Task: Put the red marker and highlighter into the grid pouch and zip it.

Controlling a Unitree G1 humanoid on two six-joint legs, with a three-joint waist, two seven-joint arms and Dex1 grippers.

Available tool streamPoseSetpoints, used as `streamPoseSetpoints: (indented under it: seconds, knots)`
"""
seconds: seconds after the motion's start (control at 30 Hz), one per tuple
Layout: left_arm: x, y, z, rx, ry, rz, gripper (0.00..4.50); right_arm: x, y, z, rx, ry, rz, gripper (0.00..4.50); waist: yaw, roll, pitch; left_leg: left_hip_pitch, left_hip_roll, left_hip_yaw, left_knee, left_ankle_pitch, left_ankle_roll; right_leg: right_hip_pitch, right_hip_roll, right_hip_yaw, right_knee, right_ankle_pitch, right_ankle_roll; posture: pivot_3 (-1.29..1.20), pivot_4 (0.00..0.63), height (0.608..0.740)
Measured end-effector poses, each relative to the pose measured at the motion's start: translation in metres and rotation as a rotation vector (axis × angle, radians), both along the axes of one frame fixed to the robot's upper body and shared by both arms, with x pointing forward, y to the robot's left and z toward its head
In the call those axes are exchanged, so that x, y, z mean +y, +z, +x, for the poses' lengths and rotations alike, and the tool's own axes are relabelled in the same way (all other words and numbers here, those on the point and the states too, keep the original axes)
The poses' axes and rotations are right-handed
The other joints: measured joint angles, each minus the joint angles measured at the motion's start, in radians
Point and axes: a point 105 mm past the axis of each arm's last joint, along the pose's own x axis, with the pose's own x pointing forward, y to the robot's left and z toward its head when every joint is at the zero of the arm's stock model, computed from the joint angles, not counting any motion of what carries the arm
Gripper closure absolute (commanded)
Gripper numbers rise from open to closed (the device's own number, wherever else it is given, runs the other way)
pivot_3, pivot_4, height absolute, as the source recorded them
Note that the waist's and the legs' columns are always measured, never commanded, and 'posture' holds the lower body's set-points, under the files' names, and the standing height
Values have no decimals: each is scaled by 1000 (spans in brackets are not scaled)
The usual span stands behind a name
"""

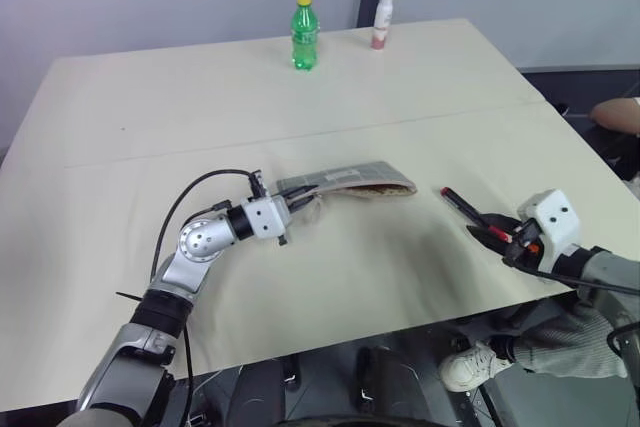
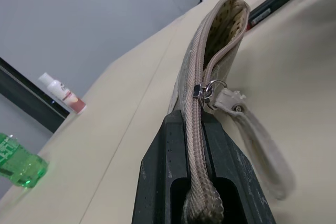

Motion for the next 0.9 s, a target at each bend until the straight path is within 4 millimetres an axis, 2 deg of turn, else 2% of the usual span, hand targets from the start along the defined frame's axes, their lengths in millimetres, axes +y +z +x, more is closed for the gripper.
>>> streamPoseSetpoints:
  seconds: [0.03, 0.33, 0.37, 0.4, 0.43, 0.47, 0.57, 0.6, 0.67, 0.9]
  knots:
    - [0, 0, 0, 0, 0, 0, 4500, -6, -2, 2, 0, -31, -14, 673, 1, 0, 0, 0, 0, 0, 0, 0, 0, 0, 0, 0, 0, 0, 0, 0, 150, 740]
    - [0, 0, 0, 2, 1, -1, 4500, -32, -25, 2, 141, -192, 40, 673, 0, 0, 0, 0, 0, 0, 0, 0, 0, 0, 0, 0, 0, 0, 0, 0, 150, 740]
    - [0, 0, 0, 2, 1, -1, 4500, -31, -27, 2, 173, -204, 75, 1179, 0, 0, 0, 0, 0, 0, 0, 0, 0, 0, 0, 0, 0, 0, 0, 0, 150, 740]
    - [0, 0, 0, 1, 1, -2, 4500, -30, -29, 2, 194, -206, 95, 1498, 1, 0, 0, 0, 0, 0, 0, 0, 0, 0, 0, 0, 0, 0, 0, 0, 150, 740]
    - [0, 0, 0, 1, 1, -2, 4500, -29, -30, 1, 211, -205, 112, 2097, 1, 0, 0, 0, 0, 0, 0, 0, 0, 0, 0, 0, 0, 0, 0, 0, 150, 740]
    - [0, 0, 0, 2, 2, -1, 4500, -29, -29, 2, 213, -205, 117, 2423, 1, 0, 0, 0, 0, 0, 0, 0, 0, 0, 0, 0, 0, 0, 0, 0, 150, 740]
    - [-1, 1, 0, 6, 4, -1, 4500, -27, -29, 1, 222, -199, 124, 3963, 1, 0, 0, 0, 0, 0, 0, 0, 0, 0, 0, 0, 0, 0, 0, 0, 150, 740]
    - [-1, 0, 0, 7, 4, -1, 4500, -26, -28, 1, 220, -195, 122, 4264, 1, 0, 0, 0, 0, 0, 0, 0, 0, 0, 0, 0, 0, 0, 0, 0, 150, 740]
    - [0, 0, -1, 9, 4, -1, 4500, -21, -25, 1, 212, -170, 124, 4257, 1, 0, 0, 0, 0, 0, 0, 0, 0, 0, 0, 0, 0, 0, 0, 0, 150, 740]
    - [0, -2, -2, 14, 6, -1, 4500, 36, 20, -7, 65, 160, 112, 4257, 3, 0, 0, 0, 0, 0, 0, 0, 0, 0, 0, 0, 0, 0, 1, 0, 150, 740]
